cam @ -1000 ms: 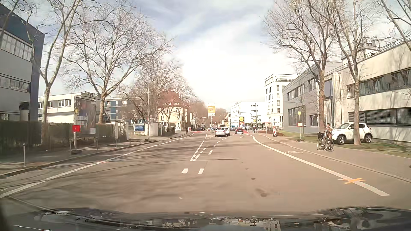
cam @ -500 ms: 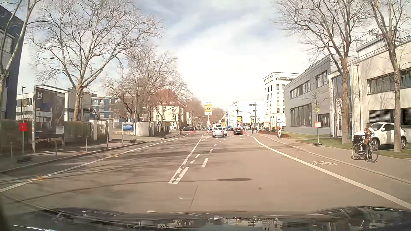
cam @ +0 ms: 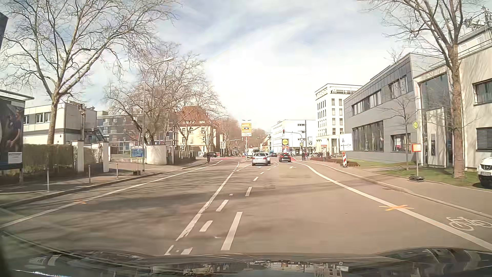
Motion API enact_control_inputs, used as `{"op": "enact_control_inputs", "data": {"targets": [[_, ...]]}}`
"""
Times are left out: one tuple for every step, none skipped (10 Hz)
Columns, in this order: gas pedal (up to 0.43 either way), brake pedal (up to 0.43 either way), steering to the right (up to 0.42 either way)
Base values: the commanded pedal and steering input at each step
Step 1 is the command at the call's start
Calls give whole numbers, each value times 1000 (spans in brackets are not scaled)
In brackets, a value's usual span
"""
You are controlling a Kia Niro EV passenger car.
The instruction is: Follow the waypoints while adhering to traffic rules and regulations
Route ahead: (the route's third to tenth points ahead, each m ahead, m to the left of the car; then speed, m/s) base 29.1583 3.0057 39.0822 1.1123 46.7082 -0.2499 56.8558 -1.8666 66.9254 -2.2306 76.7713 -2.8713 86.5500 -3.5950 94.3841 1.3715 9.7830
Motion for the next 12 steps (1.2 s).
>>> {"op": "enact_control_inputs", "data": {"targets": [[0,0,5],[0,0,4],[0,0,5],[0,0,5],[0,0,5],[0,0,5],[0,0,5],[0,0,5],[0,0,5],[0,0,5],[0,0,5],[0,0,6]]}}
